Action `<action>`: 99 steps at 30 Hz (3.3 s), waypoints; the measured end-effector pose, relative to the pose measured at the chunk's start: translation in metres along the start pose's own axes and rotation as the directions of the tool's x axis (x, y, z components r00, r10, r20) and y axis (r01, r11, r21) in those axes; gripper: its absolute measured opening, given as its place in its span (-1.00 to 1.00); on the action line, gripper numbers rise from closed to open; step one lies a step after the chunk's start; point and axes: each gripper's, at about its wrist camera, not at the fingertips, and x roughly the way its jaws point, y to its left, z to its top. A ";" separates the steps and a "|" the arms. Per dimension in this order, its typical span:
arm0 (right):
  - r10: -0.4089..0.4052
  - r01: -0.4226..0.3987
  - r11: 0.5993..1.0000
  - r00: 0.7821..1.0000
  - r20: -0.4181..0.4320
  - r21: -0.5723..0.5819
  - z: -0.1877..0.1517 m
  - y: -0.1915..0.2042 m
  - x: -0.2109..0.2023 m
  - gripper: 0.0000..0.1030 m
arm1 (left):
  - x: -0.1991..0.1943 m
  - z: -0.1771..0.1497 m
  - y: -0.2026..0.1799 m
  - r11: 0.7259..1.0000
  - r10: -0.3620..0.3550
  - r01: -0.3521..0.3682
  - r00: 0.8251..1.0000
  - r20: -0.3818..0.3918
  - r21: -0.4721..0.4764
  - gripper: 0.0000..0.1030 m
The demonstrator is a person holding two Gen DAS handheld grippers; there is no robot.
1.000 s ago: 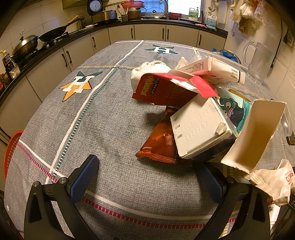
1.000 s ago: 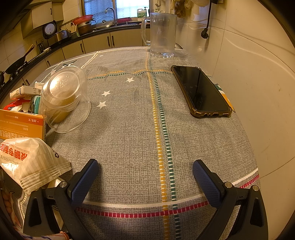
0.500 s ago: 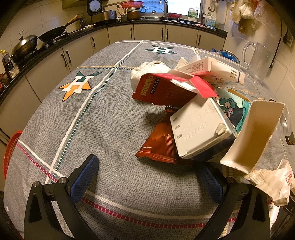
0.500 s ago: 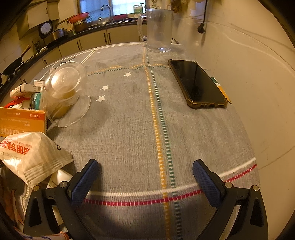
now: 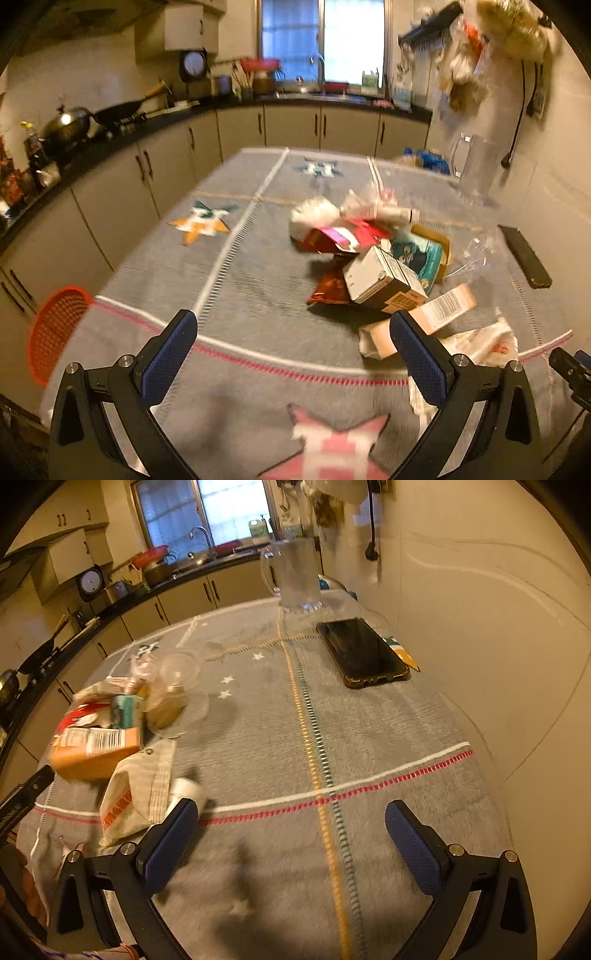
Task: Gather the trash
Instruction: 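Move both tools back from the table toward the trash pile, then grasp the orange box with the left tool while the right tool grasps the white spray bottle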
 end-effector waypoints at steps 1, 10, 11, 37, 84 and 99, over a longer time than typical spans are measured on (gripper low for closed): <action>0.008 -0.008 1.000 1.000 0.008 0.003 -0.001 0.001 -0.003 1.00 | -0.008 -0.002 0.004 1.000 0.007 -0.007 1.000 0.015 -0.002 1.00; 0.068 -0.069 0.998 0.921 0.384 -0.012 -0.026 0.022 -0.096 1.00 | -0.089 -0.023 0.031 0.997 0.075 -0.074 0.983 0.169 -0.015 1.00; 0.077 -0.083 0.997 0.898 0.433 -0.006 -0.031 0.022 -0.106 1.00 | -0.096 -0.024 0.032 0.997 0.079 -0.078 0.979 0.187 -0.013 1.00; 0.064 -0.059 0.998 0.896 0.439 -0.025 -0.092 0.024 -0.171 1.00 | -0.157 -0.083 0.044 0.997 0.034 -0.046 0.984 0.176 0.062 1.00; 0.259 -0.257 0.963 0.966 -0.016 0.080 -0.029 0.019 0.017 0.60 | 0.011 -0.002 -0.040 0.852 -0.249 0.289 0.957 -0.148 0.437 0.45; 0.252 -0.251 0.968 0.967 -0.035 0.019 -0.021 0.042 0.037 0.59 | 0.060 0.006 -0.084 0.771 -0.299 0.425 0.899 -0.320 0.474 -0.40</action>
